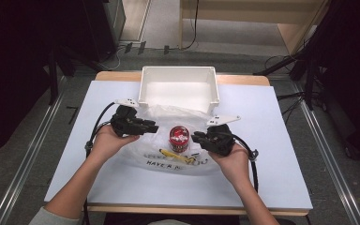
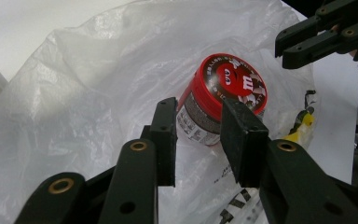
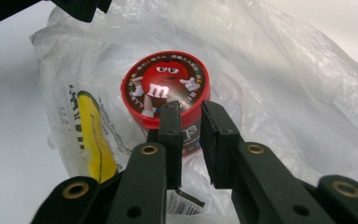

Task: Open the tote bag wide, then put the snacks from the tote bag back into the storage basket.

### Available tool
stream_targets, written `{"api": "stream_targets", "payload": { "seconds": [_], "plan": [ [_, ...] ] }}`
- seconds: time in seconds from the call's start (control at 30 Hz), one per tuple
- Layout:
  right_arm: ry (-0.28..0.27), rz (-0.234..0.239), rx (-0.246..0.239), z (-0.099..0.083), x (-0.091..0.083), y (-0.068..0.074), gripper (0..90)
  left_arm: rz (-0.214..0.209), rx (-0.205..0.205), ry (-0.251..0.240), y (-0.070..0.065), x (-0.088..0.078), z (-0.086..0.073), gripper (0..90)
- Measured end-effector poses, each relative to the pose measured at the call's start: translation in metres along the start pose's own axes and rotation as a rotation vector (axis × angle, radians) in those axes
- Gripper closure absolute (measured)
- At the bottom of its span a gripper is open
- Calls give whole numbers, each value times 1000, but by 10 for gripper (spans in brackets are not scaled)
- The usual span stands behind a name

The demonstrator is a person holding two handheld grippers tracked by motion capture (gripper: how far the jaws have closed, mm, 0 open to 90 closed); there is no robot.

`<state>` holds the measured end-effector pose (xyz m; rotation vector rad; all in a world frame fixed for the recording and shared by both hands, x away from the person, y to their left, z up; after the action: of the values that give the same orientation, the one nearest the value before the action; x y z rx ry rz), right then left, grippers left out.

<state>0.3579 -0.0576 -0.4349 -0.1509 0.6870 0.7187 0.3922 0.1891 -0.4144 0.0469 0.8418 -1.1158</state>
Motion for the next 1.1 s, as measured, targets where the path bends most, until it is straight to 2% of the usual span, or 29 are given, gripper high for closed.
{"api": "stream_targets", "payload": {
  "seconds": [0.13,0.43,0.77,0.87,1.0,1.1],
  "plan": [
    [-10,12,-2,5,-2,6,704,-5,-14,-7,0,-5,-1,616],
    [5,21,-5,7,2,12,580,-4,-21,2,2,-8,-4,568],
    [1,25,-14,9,11,16,444,-5,-23,-16,4,-11,-4,520],
    [6,26,-5,9,16,18,378,-5,-24,-13,5,-11,-4,519],
    [4,23,-13,11,25,20,366,-4,-23,-13,5,-11,-4,518],
    [8,10,-10,12,34,21,316,-3,-25,-12,6,-11,-4,518]
  ]
}}
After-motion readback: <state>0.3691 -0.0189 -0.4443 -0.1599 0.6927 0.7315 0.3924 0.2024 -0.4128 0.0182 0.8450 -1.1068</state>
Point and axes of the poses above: each handheld gripper's, and its own axes: x roughly forward along the jaws, z roughly out of its top, y roughly to its left, the point moved 5 cm from there along x, roughly forward along the jaws, and after that the axes turned 7 degrees about -z, right-handed, at the moved point
